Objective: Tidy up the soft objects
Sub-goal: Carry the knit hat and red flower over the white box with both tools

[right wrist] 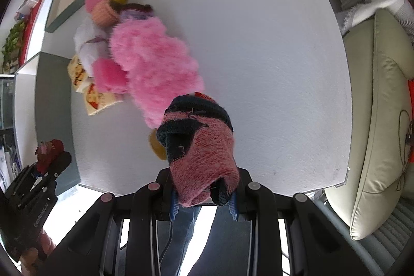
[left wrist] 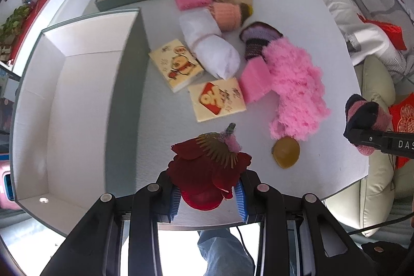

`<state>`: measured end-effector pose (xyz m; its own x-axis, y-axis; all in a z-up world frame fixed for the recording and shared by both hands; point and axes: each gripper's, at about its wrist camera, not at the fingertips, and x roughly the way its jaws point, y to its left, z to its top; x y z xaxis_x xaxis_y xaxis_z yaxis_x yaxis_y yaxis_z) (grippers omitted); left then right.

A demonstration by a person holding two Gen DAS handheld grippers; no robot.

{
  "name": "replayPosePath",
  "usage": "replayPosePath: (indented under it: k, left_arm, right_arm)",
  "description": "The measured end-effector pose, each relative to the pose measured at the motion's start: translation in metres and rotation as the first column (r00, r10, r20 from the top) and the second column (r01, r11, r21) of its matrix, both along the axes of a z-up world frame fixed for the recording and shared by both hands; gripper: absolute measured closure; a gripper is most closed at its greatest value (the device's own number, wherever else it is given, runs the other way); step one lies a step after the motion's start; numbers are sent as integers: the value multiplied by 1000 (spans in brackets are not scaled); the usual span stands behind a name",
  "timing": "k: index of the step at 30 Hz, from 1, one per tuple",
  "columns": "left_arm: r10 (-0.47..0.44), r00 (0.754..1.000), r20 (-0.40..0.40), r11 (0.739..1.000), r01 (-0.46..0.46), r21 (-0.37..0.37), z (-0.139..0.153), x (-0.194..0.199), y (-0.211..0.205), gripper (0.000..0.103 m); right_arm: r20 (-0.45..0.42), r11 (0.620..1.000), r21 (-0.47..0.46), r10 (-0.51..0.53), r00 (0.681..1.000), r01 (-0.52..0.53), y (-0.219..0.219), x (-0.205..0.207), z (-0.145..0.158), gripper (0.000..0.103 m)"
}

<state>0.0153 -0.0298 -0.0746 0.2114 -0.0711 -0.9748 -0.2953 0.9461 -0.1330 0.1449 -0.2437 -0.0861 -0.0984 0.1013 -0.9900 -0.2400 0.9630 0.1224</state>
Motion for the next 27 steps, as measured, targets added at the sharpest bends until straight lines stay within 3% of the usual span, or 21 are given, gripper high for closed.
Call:
replayPosePath:
  k: [9, 16, 27]
  left_arm:
    - [97, 994, 43, 995, -98, 12, 10, -15, 37, 67]
    - [207, 977, 61, 978, -208, 15, 14, -36, 77, 67]
    - [376, 925, 61, 925, -378, 35, 15, -74, 137, 67]
  right_arm:
    - [43, 993, 41, 108, 993, -110, 70, -6, 20, 71]
    - [53, 970, 61, 234, 971, -237, 124, -13, 27, 71]
    - [53, 897, 80, 432, 900, -435, 215, -39, 26, 71]
